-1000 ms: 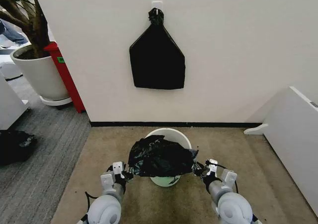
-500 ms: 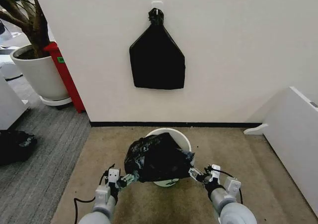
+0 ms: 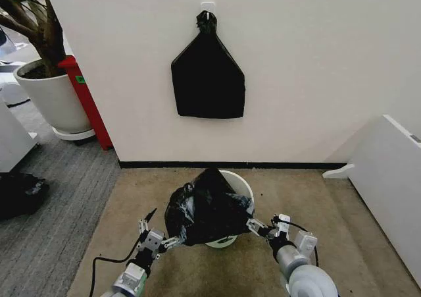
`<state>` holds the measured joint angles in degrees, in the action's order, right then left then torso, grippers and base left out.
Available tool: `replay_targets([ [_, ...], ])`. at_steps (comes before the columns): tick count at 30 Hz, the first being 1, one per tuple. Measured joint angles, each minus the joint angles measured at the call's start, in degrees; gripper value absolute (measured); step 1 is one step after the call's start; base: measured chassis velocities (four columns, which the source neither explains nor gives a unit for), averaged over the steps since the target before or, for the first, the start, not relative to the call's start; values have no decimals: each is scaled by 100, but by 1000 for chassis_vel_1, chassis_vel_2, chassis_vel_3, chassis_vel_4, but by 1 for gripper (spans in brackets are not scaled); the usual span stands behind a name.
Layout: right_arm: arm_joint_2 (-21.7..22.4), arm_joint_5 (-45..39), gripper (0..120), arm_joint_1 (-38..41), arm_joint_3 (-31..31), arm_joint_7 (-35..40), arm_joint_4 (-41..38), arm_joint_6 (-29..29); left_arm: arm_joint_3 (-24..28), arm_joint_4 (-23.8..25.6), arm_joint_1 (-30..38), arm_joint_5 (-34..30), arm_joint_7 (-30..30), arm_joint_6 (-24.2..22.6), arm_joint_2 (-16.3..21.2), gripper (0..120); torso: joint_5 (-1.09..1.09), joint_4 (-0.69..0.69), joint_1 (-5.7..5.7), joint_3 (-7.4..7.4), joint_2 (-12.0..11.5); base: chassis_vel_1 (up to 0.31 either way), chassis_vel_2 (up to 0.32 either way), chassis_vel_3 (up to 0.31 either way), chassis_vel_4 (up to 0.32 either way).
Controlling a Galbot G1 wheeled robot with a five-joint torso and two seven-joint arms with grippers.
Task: Place the garbage bag over the trash bin.
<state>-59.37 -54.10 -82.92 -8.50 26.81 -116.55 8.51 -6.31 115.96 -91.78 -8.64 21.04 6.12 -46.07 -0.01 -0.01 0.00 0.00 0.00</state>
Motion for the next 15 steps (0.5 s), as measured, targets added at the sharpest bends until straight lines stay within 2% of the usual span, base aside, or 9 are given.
replay_targets([
  [3,-44,-15,100,80,4,-3,94,4,-57,386,-469,-215,61,74,191,100,1,2,0,0,0,0,0,0,0],
  [15,-123,-88,100,401,124,13,385,27,-83,723,-738,-169,31,219,257,100,1,1,0,0,0,0,0,0,0],
])
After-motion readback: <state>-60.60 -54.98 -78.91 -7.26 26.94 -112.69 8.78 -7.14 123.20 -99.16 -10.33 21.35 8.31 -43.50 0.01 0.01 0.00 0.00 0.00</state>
